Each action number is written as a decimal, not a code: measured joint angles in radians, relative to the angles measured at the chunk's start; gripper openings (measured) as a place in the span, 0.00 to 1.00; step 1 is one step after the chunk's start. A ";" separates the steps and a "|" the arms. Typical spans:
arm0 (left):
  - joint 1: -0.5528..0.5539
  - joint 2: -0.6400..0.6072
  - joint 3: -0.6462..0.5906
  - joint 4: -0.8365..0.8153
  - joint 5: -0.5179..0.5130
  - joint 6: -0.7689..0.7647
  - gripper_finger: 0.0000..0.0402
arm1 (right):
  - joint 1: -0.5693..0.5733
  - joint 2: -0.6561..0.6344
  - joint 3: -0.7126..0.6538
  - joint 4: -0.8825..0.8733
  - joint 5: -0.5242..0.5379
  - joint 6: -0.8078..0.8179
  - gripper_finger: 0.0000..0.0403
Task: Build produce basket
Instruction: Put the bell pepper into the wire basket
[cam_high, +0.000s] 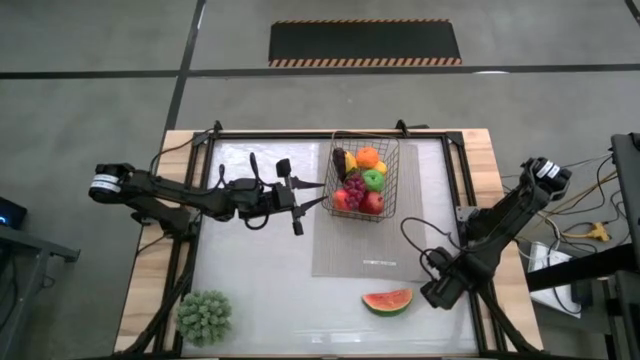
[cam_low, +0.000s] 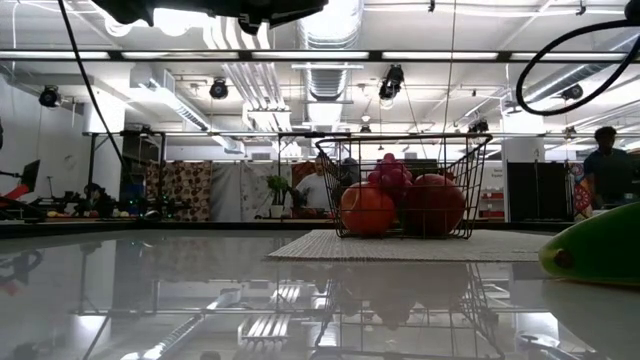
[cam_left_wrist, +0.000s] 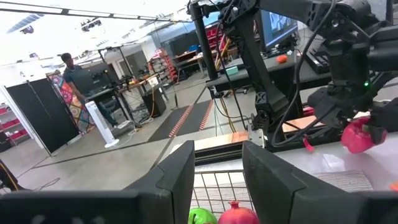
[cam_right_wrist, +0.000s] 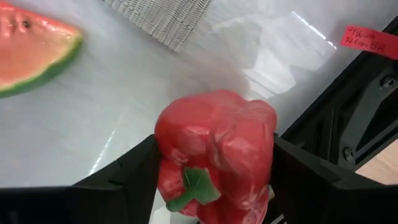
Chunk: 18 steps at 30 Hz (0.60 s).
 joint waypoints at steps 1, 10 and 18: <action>0.000 0.000 0.000 0.000 0.000 0.000 0.29 | -0.002 -0.006 0.000 -0.001 0.000 0.000 0.60; 0.000 0.000 0.000 0.001 0.000 0.000 0.29 | -0.095 -0.104 0.091 0.052 0.153 -0.028 0.61; 0.000 0.000 0.000 0.001 0.000 0.000 0.29 | -0.323 -0.190 0.232 0.107 0.410 -0.337 0.61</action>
